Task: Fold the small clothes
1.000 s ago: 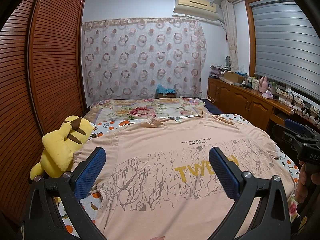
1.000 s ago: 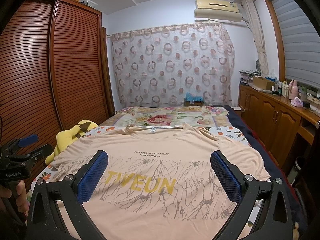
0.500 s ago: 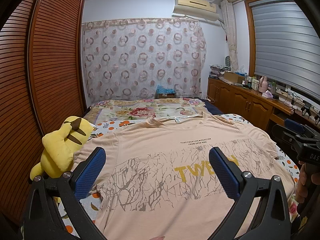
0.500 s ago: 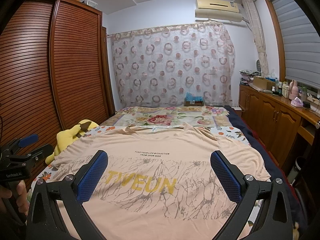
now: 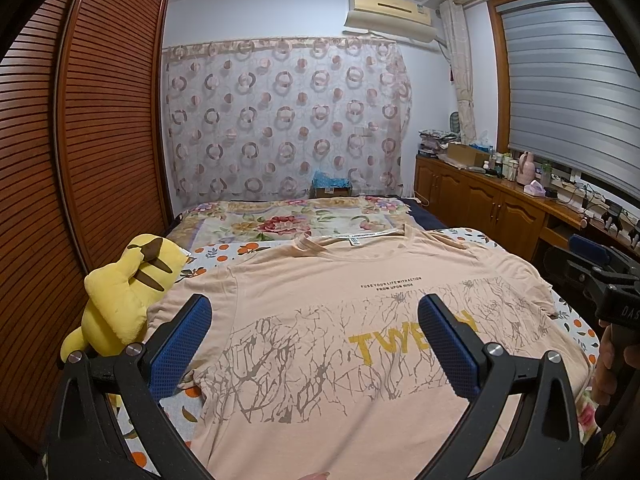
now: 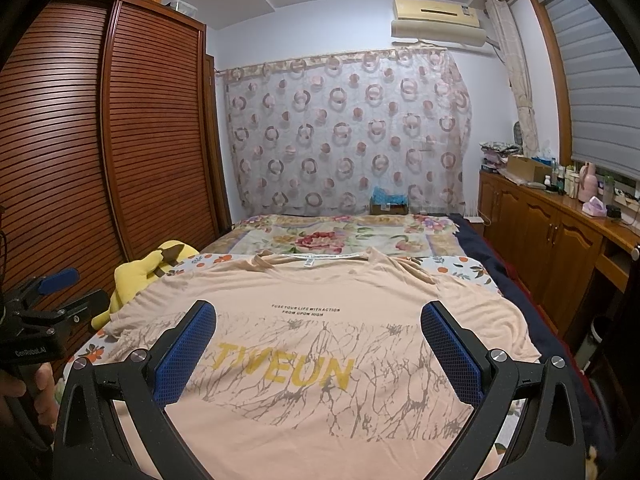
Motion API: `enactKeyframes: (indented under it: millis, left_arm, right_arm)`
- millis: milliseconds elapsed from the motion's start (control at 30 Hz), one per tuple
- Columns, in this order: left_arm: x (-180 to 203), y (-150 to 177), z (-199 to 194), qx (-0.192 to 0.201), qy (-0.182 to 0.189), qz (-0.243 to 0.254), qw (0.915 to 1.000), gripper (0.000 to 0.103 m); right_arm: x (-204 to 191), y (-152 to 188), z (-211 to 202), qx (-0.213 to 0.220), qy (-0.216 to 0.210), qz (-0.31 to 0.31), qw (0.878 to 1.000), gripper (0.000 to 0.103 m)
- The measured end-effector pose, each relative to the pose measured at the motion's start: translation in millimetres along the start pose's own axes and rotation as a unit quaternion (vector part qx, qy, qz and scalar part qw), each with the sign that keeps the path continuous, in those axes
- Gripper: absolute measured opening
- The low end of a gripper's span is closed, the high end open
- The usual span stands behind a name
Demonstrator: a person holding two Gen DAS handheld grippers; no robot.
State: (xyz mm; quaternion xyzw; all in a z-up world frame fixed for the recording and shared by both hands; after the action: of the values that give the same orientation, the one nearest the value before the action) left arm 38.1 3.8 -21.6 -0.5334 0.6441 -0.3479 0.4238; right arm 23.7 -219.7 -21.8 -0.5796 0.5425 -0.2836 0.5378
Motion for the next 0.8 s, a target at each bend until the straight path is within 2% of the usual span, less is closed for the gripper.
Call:
enactKeyframes:
  millis: [500, 667, 800]
  left_arm:
    - [-2.2, 3.6, 2.8, 0.0, 0.001, 0.0, 1.0, 0.103]
    - [-0.2, 4.7, 6.0, -0.014, 0.005, 0.0, 0.9999, 0.103]
    - [-8.2, 15.7, 15.2, -0.024, -0.005, 0.003, 0.9997, 0.103]
  right_arm:
    - [-0.5, -0.2, 1.2, -0.003, -0.003, 0.0, 1.0, 0.102]
    - [-2.0, 3.8, 8.7, -0.017, -0.016, -0.004, 1.0, 0.102]
    - [-3.5, 9.3, 18.6, -0.033, -0.025, -0.009, 0.999, 0.102]
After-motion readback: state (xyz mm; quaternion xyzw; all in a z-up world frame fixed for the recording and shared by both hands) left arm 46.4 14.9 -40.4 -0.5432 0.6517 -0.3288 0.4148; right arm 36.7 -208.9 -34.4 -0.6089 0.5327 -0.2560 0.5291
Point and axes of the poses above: each gripper's, at about its wrist camera, not at the fingertips, and z roughly the way its jaws point, x to its right, y to its underside, the point moved 4 cm from there along z, roughly the way its jaws point, and after that the axes turned 12 degrees about z, right-handed, at the moved point
